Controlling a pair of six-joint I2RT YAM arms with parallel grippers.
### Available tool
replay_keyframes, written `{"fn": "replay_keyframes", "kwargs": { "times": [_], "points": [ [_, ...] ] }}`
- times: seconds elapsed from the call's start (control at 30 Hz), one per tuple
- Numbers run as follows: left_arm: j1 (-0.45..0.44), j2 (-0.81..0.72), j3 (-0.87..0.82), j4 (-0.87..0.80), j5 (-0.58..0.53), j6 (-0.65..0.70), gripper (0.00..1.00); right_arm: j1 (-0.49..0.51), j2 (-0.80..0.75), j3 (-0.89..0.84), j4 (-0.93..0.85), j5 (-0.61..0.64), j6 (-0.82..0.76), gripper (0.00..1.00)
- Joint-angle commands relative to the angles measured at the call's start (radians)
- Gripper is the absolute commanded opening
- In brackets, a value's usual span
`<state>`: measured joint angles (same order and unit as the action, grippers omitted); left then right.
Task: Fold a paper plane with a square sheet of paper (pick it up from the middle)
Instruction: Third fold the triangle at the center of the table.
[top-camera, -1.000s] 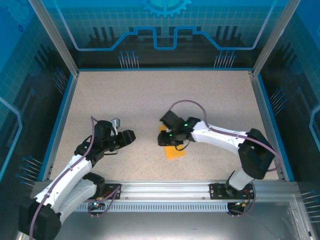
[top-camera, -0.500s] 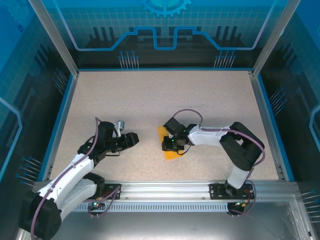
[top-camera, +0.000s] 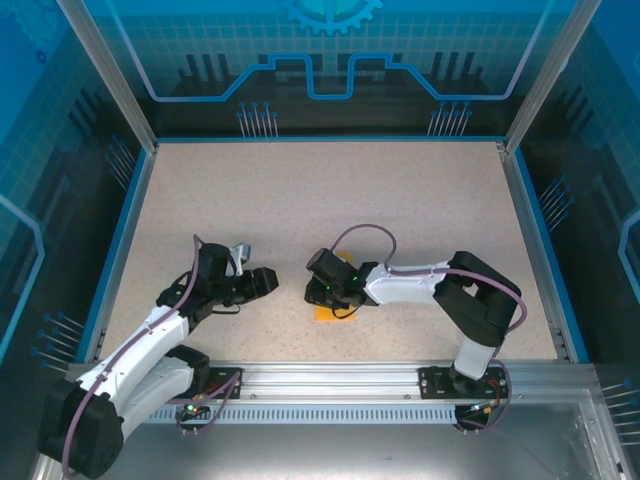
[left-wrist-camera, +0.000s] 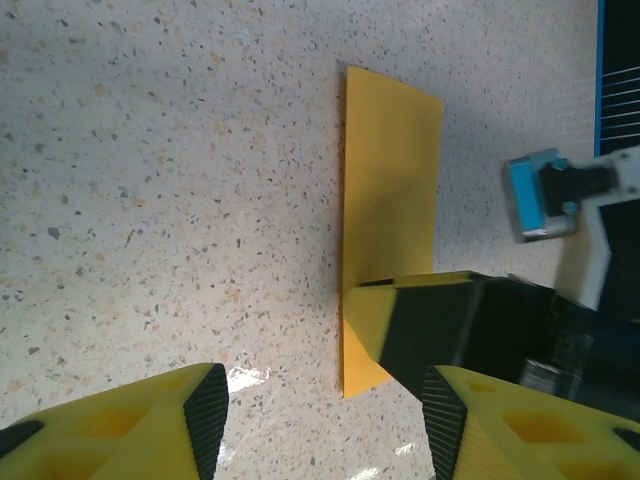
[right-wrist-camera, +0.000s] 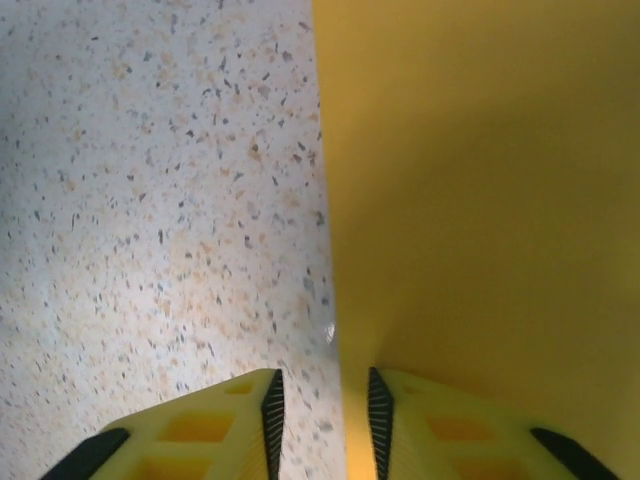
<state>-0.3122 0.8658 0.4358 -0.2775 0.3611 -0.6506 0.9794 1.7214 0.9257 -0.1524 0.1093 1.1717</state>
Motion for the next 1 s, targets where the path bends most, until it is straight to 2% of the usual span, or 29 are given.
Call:
{"fn": "replay_keyframes", "kwargs": {
  "times": [0.0, 0.1, 0.2, 0.3, 0.33, 0.47, 0.63, 0.7, 0.73, 0.77, 0.83, 0.9, 0.97],
  "points": [
    [-0.007, 0.004, 0.015, 0.015, 0.044, 0.012, 0.58, 0.014, -0.145, 0.028, -0.175, 0.175, -0.046, 0.40],
    [-0.007, 0.027, 0.030, 0.026, 0.060, 0.008, 0.58, 0.018, -0.227, 0.048, -0.395, 0.341, -0.056, 0.49],
    [-0.008, 0.051, 0.049, 0.037, 0.059, 0.002, 0.58, 0.025, -0.274, 0.094, -0.602, 0.484, -0.063, 0.64],
    [-0.007, 0.073, 0.080, 0.033, 0.051, 0.012, 0.57, 0.013, -0.326, 0.073, -0.608, 0.525, -0.103, 0.95],
    [-0.007, 0.078, 0.089, 0.028, 0.039, 0.019, 0.58, 0.000, -0.340, 0.061, -0.598, 0.524, -0.114, 0.99],
    [-0.007, 0.091, 0.107, 0.024, -0.006, 0.052, 0.62, -0.067, -0.393, -0.005, -0.505, 0.493, -0.162, 0.99],
    [-0.007, 0.120, 0.129, 0.059, -0.037, 0.075, 0.86, -0.112, -0.505, -0.155, -0.280, 0.520, -0.295, 0.99],
    [-0.007, 0.131, 0.126, 0.097, -0.033, 0.073, 0.94, -0.126, -0.523, -0.168, -0.321, 0.543, -0.258, 0.99],
    [-0.007, 0.134, 0.118, 0.128, -0.031, 0.063, 0.98, -0.161, -0.522, -0.151, -0.409, 0.518, -0.182, 0.99],
    [-0.007, 0.136, 0.105, 0.169, -0.029, 0.055, 0.98, -0.201, -0.523, -0.155, -0.425, 0.455, -0.178, 0.99],
    [-0.007, 0.139, 0.071, 0.257, -0.036, 0.026, 0.99, -0.268, -0.543, -0.226, -0.284, 0.267, -0.267, 0.99],
    [-0.007, 0.148, 0.056, 0.322, -0.027, 0.009, 0.98, -0.310, -0.559, -0.297, -0.161, 0.129, -0.283, 1.00],
    [-0.008, 0.167, 0.066, 0.348, 0.002, 0.006, 0.99, -0.325, -0.569, -0.339, -0.091, 0.063, -0.277, 0.99]
  ]
}}
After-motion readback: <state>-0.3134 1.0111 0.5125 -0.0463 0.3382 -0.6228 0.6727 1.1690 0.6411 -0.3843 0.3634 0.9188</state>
